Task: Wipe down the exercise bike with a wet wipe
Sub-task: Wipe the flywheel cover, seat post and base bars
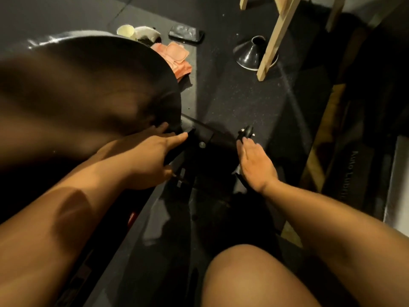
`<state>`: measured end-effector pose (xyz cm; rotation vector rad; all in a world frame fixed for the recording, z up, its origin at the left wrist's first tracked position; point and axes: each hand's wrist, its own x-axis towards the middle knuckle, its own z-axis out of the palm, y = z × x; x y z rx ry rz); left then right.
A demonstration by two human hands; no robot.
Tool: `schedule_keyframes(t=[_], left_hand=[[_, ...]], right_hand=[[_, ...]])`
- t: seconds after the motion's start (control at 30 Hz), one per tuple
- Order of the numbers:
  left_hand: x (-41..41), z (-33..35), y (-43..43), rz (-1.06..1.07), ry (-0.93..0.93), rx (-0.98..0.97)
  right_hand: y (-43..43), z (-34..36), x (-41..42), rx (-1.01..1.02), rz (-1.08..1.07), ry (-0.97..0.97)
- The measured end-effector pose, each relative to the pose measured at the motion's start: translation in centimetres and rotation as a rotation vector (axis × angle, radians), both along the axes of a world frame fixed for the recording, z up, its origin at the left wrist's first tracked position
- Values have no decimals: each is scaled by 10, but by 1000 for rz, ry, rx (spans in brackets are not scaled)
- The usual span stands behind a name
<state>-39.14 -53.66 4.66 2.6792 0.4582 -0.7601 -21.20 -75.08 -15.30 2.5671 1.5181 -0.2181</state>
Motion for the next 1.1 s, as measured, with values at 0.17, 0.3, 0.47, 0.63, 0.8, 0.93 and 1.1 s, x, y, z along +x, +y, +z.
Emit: schedule_keyframes(t=[0.17, 0.3, 0.47, 0.63, 0.8, 0.93, 1.1], left_hand=[[-3, -1, 1, 29, 34, 50], [-1, -3, 2, 6, 10, 19], [1, -1, 0, -15, 35, 56], [2, 2, -7, 23, -33, -85], [0, 1, -7, 15, -83, -22], [1, 3, -6, -24, 32, 60], [2, 3, -6, -43, 74, 75]], right_hand=[[-23, 11, -15, 57, -619, 196], [0, 39, 13, -271, -578, 300], [79, 79, 46, 18, -486, 385], [157, 29, -20, 130, -192, 550], [131, 22, -7, 105, -33, 532], [92, 21, 4, -36, 15, 326], [141, 28, -11, -108, -243, 307]])
